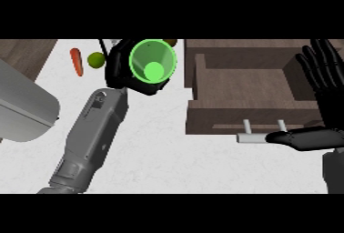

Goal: Pick up the cup, place it into the drawer and close the drawer

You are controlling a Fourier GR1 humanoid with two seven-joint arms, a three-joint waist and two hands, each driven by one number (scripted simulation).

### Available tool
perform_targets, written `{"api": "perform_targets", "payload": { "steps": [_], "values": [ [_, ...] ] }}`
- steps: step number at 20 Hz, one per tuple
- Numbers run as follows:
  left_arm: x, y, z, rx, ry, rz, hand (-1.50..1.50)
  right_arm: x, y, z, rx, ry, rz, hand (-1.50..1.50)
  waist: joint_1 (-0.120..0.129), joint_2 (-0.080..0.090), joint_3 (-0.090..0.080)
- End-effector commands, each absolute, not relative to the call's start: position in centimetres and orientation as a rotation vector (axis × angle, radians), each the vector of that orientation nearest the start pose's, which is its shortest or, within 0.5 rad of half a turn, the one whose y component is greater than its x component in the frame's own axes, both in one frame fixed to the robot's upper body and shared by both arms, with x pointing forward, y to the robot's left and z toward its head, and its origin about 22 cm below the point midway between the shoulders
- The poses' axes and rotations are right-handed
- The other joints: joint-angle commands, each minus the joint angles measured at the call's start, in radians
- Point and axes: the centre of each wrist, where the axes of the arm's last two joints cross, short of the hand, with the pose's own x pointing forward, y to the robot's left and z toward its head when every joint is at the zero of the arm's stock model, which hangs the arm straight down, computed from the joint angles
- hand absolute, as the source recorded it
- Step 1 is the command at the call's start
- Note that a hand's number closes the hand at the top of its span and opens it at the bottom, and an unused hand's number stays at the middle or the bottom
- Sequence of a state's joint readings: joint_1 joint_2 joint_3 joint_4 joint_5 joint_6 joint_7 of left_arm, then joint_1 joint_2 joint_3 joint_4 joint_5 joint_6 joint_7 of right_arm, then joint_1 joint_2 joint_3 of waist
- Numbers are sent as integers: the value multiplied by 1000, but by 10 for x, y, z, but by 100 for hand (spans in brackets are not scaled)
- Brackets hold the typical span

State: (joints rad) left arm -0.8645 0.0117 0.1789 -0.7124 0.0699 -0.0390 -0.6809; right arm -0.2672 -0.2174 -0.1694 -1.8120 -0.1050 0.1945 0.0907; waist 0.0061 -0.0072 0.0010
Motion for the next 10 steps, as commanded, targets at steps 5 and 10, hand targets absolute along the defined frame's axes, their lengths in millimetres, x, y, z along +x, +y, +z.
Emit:
{"api": "perform_targets", "payload": {
  "steps": [5,10],
  "values": [
    [431,80,153,-237,-2144,-149,150,272,-276,151,-9,-1988,266,-150,-27,7,-1],
    [435,41,188,-162,-2055,-172,150,272,-268,148,32,-2009,267,-150,-49,10,0]
  ]
}}
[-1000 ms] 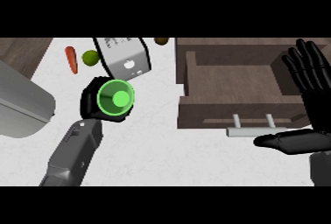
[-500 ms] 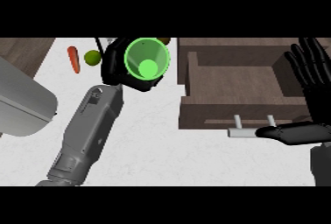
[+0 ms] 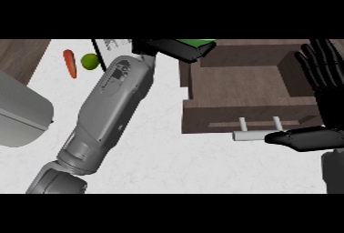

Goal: Pick up the cup, place it into the drawer and close the drawer

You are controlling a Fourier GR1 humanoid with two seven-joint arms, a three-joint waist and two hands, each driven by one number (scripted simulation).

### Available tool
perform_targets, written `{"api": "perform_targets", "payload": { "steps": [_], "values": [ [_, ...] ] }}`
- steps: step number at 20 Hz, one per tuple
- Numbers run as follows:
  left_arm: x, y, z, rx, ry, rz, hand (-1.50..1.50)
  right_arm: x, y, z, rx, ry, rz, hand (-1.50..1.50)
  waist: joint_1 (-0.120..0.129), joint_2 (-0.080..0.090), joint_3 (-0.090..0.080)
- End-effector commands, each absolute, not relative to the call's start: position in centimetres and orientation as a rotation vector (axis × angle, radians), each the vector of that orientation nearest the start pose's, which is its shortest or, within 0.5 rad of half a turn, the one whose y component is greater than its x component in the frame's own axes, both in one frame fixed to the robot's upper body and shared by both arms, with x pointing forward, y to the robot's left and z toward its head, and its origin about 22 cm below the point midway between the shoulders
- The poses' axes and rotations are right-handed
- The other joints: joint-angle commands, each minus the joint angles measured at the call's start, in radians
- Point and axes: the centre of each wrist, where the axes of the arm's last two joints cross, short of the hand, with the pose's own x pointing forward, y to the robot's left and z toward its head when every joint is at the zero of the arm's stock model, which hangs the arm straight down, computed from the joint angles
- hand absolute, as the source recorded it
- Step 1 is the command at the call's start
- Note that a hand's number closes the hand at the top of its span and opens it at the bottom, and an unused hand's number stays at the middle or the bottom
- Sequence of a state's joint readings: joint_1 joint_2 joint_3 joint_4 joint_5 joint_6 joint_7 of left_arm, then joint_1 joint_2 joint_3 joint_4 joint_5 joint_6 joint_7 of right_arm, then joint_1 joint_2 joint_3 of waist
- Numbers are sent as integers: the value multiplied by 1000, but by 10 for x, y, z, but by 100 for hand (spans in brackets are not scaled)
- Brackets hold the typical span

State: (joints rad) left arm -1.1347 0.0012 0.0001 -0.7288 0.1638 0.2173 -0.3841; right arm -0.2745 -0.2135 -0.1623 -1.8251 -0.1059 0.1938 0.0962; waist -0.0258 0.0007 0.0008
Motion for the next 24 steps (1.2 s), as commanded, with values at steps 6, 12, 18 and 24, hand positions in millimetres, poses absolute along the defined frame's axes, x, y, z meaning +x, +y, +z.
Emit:
{"api": "perform_targets", "payload": {
  "steps": [6,12,18,24],
  "values": [
    [443,31,168,-35,-1906,-244,150,288,-267,162,49,-2013,277,-150,-45,14,0],
    [444,32,146,6,-1806,-362,150,294,-263,146,87,-2033,290,-150,-80,27,2],
    [443,34,131,16,-1704,-482,150,296,-251,162,135,-2061,320,-150,-132,39,2],
    [437,42,108,-54,-1728,-400,-150,297,-237,174,200,-2072,404,-150,-176,48,-1]
  ]
}}
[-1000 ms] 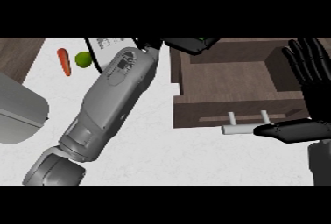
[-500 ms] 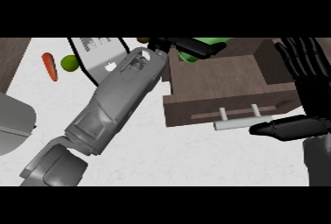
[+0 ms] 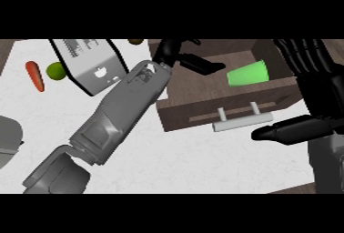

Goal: Pick up the cup, place it into the drawer and close the drawer

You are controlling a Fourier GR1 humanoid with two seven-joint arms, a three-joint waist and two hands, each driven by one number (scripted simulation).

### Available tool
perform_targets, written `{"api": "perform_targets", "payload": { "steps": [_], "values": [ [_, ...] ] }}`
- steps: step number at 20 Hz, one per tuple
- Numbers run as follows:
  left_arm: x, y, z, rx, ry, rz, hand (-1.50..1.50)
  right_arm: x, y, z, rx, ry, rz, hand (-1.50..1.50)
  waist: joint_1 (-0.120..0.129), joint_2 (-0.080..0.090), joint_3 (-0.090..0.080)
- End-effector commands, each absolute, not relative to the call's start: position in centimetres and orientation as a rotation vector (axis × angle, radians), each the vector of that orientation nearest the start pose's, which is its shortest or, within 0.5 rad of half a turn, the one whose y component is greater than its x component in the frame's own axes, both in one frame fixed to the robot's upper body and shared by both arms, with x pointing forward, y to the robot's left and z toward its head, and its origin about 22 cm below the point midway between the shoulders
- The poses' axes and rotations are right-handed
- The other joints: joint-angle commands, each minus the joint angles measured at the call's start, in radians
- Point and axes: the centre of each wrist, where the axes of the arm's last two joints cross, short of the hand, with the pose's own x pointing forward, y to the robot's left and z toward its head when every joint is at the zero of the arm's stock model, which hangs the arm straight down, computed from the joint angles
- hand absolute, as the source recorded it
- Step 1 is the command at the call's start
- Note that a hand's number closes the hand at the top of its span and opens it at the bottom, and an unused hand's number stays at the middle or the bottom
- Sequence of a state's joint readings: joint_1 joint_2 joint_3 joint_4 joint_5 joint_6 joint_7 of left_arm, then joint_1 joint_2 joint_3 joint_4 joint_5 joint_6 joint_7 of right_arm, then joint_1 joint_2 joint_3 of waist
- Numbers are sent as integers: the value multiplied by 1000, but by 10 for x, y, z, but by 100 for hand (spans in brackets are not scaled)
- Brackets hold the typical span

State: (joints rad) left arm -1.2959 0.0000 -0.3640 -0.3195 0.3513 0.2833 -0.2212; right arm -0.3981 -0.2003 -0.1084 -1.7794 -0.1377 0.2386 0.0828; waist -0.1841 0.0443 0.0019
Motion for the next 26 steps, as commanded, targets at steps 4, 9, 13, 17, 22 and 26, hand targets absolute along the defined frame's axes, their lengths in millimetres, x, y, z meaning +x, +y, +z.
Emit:
{"api": "perform_targets", "payload": {
  "steps": [4,9,13,17,22,26],
  "values": [
    [437,33,127,-140,-1771,-291,-150,301,-225,161,412,-2017,498,-150,-27,8,0],
    [434,34,128,-276,-1865,-181,-150,295,-206,160,646,-1944,698,150,-23,1,-2],
    [436,33,133,-261,-1928,-87,-150,295,-219,156,543,-1737,974,150,15,-9,-2],
    [437,35,128,-237,-1919,-49,-150,291,-219,155,391,-1615,1138,-150,55,-17,-2],
    [440,39,129,-243,-1903,7,-150,277,-220,139,72,-1599,1256,-150,120,-27,0],
    [437,45,114,-282,-1918,21,-150,283,-210,89,-28,-1515,1221,-150,165,-31,-1]
  ]
}}
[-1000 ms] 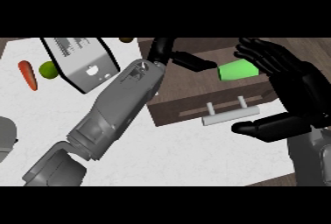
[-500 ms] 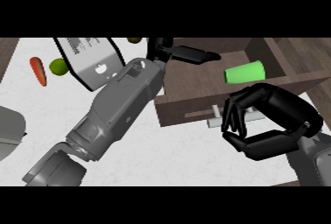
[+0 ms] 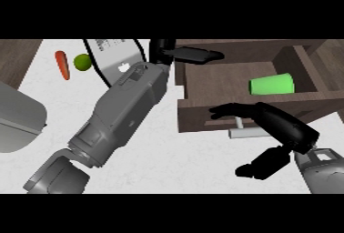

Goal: Pick up the cup, place it into the drawer and close the drawer

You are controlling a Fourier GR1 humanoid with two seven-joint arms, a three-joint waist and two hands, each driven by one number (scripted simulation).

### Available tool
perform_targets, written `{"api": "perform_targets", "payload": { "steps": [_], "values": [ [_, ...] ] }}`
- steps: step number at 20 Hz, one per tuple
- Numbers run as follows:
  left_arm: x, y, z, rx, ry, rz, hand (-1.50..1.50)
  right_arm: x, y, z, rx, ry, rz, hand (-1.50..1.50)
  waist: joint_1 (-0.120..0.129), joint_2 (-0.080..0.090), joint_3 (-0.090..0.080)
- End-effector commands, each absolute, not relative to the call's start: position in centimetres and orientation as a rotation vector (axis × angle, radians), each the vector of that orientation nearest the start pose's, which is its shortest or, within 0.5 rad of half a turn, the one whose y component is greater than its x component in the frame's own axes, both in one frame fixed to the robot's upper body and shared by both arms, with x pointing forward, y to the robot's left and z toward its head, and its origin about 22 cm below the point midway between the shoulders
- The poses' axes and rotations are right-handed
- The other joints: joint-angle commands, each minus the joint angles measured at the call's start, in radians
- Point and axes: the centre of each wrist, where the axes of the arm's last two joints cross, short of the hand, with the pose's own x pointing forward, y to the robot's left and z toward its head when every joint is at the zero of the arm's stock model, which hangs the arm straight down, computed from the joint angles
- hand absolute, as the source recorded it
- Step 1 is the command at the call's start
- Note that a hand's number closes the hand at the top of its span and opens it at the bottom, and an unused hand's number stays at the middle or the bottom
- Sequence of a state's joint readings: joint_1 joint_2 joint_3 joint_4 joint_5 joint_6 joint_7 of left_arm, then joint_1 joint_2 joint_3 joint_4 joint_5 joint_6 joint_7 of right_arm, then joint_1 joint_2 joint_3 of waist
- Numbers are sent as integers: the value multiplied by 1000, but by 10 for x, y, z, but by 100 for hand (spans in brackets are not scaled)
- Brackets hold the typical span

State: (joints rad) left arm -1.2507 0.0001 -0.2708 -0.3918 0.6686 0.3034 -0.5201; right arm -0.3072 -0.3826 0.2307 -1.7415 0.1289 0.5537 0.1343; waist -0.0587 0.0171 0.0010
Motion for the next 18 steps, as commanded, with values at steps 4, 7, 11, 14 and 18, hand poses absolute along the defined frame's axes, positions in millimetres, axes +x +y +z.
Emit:
{"api": "perform_targets", "payload": {
  "steps": [4,7,11,14,18],
  "values": [
    [435,57,101,-322,-1909,42,-150,299,-208,41,-68,-1416,1267,-150,79,-6,0],
    [433,71,96,-345,-1911,72,-150,306,-197,12,-88,-1335,1353,-150,106,-12,0],
    [428,91,91,-335,-1914,91,-150,334,-209,-11,-135,-1295,1311,150,132,-16,1],
    [428,102,81,-344,-1919,94,-150,365,-224,-9,-169,-1327,1246,150,143,-2,2],
    [428,125,83,-370,-1907,89,-150,387,-245,7,-191,-1474,1132,150,172,3,4]
  ]
}}
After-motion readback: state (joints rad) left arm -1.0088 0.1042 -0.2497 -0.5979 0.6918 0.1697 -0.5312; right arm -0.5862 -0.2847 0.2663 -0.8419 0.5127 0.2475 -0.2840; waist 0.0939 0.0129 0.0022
